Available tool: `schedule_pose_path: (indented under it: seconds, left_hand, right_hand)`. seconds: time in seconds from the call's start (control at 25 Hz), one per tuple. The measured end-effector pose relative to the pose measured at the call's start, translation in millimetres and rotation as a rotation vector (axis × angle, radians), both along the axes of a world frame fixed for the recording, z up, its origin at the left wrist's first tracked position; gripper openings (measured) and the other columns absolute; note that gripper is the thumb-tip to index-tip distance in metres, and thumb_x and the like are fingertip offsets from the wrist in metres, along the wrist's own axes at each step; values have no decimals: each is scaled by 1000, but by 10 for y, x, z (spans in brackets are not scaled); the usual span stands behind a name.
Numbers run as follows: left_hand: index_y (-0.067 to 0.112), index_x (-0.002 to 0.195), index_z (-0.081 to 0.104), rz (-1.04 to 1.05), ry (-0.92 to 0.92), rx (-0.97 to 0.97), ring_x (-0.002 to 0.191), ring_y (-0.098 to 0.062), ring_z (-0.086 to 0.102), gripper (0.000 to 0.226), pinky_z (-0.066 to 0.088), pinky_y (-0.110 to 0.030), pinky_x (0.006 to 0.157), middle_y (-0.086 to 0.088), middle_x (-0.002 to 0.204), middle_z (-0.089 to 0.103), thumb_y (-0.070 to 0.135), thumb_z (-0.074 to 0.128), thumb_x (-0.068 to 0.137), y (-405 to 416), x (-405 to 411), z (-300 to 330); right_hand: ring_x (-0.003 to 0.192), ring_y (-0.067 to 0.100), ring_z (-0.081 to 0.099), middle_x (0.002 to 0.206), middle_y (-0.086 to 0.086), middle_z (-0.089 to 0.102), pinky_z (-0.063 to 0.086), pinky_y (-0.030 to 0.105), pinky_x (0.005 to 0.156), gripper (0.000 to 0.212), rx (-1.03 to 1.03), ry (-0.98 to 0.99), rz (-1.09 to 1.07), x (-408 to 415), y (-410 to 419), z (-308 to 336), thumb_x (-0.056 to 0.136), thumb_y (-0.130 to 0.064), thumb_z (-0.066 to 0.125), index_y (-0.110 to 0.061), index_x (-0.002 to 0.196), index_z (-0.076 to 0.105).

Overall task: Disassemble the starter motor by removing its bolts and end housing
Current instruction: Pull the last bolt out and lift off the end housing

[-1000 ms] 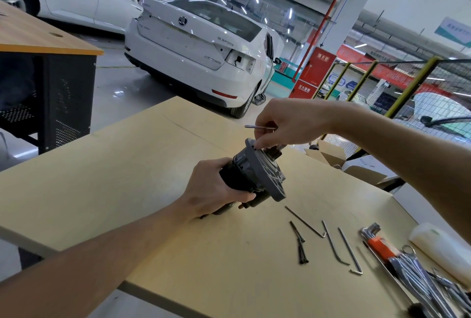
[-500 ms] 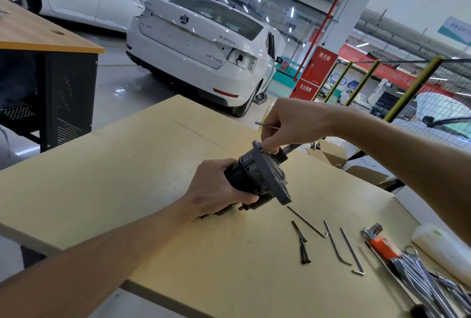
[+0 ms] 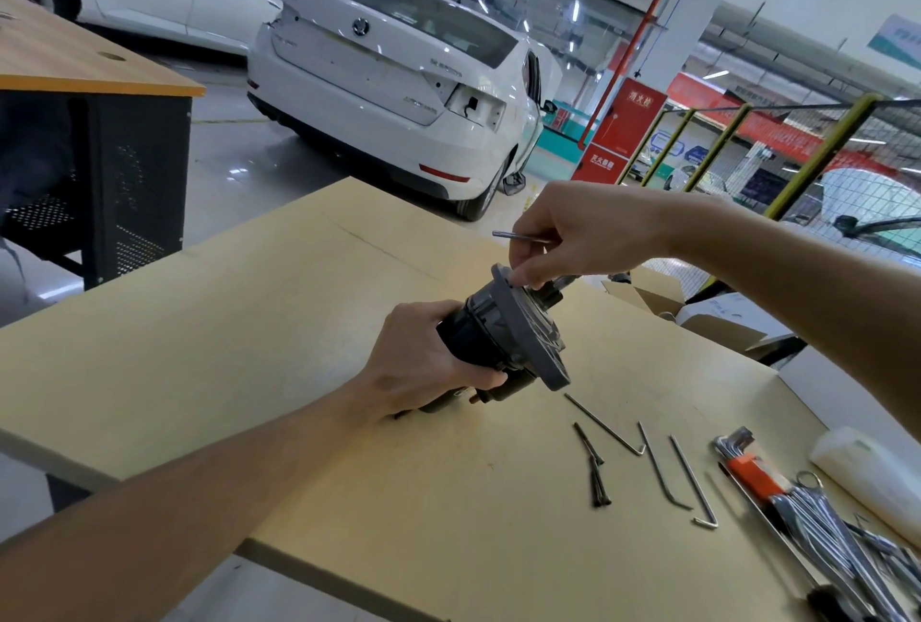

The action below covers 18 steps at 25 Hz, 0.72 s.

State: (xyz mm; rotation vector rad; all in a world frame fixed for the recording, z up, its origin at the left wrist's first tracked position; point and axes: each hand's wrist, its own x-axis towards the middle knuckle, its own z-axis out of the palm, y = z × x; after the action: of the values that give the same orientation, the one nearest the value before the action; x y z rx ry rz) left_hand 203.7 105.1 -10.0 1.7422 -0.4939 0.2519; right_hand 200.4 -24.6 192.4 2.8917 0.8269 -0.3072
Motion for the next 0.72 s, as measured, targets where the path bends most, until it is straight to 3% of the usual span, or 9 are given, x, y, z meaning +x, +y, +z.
schedule_pose_path:
  seconds: [0.08,0.2,0.36,0.44,0.56,0.64,0.72]
  left_hand:
    - [13,100,74,-2,-11,11,83,-18,69,45,57,-44,79,1,87,74,21,94,61,3,-1,-1]
    - [15,95,74,6,-15,12,78,-16,68,43,55,-45,76,3,82,73,24,95,58,-1,-11,7]
    - [15,97,75,-9,16,-13,80,-17,68,47,56,-45,79,3,83,74,33,89,55,7,-5,15]
    - [15,98,75,-21,21,-19,82,-17,69,50,57,-45,80,3,86,74,37,88,55,20,-2,14]
    - [15,98,76,-30,38,-55,85,-20,69,60,57,-46,81,1,87,75,48,82,49,42,-4,19]
    - [16,98,76,-40,41,-60,84,-21,69,61,57,-47,80,1,87,75,49,82,48,46,0,14]
    - [16,99,76,-48,46,-59,86,-20,70,62,57,-46,81,1,88,75,50,82,47,44,0,14]
  right_hand:
    - [56,-8,55,59,-20,63,40,6,53,14,24,38,-13,-6,-25,14,90,-28,66,-18,82,69]
    - [63,-4,56,72,-12,65,41,10,58,9,25,37,-27,2,-19,11,89,-29,67,-21,86,69]
    - [74,5,61,85,-5,68,41,19,63,26,-121,-22,-79,1,12,53,97,-37,55,-15,98,69]
    - [83,9,62,92,-3,68,45,23,71,28,-213,-135,-16,-35,-9,119,102,-32,46,-17,107,69]
    - [89,12,63,96,-8,69,51,34,80,41,-375,-318,108,-112,-51,178,98,-48,41,-25,117,67]
    - [89,12,64,99,-7,70,51,36,83,50,-380,-302,91,-156,-66,167,96,-54,35,-24,118,67]
    - [89,13,62,96,-4,69,49,37,87,45,-333,-279,97,-168,-72,148,100,-45,36,-18,114,68]
